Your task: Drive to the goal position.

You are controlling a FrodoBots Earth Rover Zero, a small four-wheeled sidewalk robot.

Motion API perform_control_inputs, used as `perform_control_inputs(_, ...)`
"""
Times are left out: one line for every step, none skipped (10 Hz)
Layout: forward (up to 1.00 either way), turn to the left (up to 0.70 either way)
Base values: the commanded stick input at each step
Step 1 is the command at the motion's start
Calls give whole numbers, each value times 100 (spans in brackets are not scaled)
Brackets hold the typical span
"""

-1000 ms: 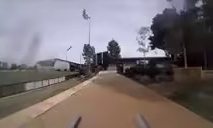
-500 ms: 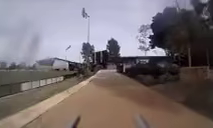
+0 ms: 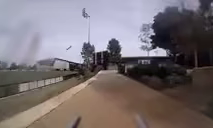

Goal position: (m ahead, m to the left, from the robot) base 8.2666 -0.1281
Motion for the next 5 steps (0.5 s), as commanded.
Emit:
perform_control_inputs(100,0)
perform_control_inputs(100,0)
perform_control_inputs(100,-18)
perform_control_inputs(100,-31)
perform_control_inputs(100,-34)
